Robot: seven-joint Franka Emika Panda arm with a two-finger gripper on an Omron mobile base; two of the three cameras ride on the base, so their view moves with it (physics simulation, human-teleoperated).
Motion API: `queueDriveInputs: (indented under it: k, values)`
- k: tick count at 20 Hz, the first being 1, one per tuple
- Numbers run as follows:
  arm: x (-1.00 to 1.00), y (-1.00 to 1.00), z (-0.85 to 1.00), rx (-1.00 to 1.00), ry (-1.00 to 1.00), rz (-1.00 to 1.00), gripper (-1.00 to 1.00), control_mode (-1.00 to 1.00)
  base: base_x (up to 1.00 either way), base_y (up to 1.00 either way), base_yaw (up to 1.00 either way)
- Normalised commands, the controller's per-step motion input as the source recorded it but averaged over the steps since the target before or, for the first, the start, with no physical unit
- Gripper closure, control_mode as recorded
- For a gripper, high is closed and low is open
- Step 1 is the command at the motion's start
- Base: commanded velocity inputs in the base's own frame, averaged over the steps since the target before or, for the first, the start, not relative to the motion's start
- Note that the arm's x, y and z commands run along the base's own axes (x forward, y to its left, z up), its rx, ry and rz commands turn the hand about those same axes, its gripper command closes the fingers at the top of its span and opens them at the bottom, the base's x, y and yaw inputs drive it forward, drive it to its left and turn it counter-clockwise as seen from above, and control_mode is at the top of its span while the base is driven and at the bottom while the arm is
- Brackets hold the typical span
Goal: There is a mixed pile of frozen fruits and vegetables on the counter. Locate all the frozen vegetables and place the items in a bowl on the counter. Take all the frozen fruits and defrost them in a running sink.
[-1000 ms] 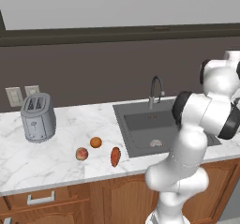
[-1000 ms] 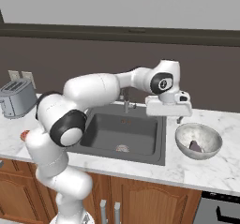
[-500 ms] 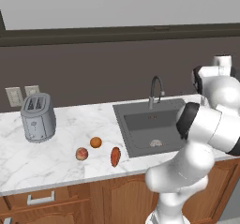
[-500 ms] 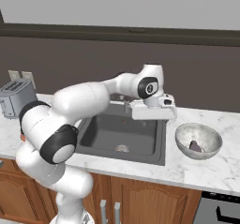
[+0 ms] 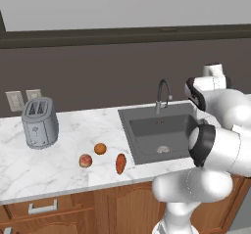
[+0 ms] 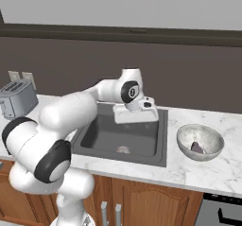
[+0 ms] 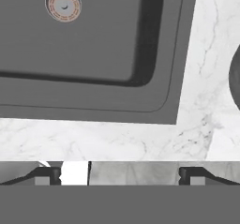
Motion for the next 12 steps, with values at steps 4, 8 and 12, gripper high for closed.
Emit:
queueDriveInputs:
  k: [4,8,12]
  values:
    - [-0.01,0.62,-0.18,-0.02,0.02,0.0,-1.0,-1.0,0.0,0.0,0.0]
    - [-0.02,0.59,-0.22,-0.01,0.04,-0.01,-1.0,-1.0,0.0,0.0,0.0]
    - [-0.08,0.5,0.04,0.07,0.08,0.01,-1.0,-1.0,0.0,0.0,0.0]
